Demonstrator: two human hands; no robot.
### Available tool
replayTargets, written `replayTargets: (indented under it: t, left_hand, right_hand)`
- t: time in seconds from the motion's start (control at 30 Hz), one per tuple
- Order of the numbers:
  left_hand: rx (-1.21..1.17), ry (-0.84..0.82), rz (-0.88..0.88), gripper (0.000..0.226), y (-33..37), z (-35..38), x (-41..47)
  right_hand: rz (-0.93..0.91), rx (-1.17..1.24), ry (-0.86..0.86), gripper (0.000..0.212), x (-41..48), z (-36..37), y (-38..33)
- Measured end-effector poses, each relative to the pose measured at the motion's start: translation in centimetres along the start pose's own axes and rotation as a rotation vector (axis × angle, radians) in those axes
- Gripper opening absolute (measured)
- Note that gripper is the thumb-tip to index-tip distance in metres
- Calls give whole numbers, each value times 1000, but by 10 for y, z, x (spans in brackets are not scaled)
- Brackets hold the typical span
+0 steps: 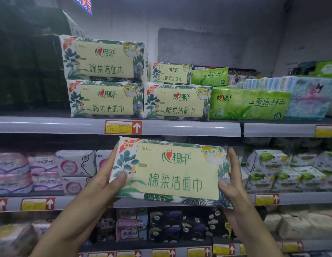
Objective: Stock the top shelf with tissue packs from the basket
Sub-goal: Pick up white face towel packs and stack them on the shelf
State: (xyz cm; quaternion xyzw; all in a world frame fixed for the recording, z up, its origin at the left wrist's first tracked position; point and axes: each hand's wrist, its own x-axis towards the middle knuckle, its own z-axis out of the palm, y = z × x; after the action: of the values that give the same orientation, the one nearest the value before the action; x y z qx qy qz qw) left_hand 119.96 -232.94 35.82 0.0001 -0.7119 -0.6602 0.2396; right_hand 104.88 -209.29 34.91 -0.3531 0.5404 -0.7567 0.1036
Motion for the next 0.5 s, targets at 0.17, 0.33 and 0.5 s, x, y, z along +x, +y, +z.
replayTargets:
  t: [0.17, 0.33, 0.5]
  left_hand:
    - [-111, 31, -6, 87, 4, 20, 17]
    - [-151, 90, 29, 97, 2, 22, 22]
    - [-194, 102, 53, 103, 8, 24, 24]
  right_hand:
    - [134, 114, 74, 111, 13, -12, 12]
    - [184, 80, 80, 112, 19, -12, 9]
    - [136, 83, 97, 109, 24, -10, -1]
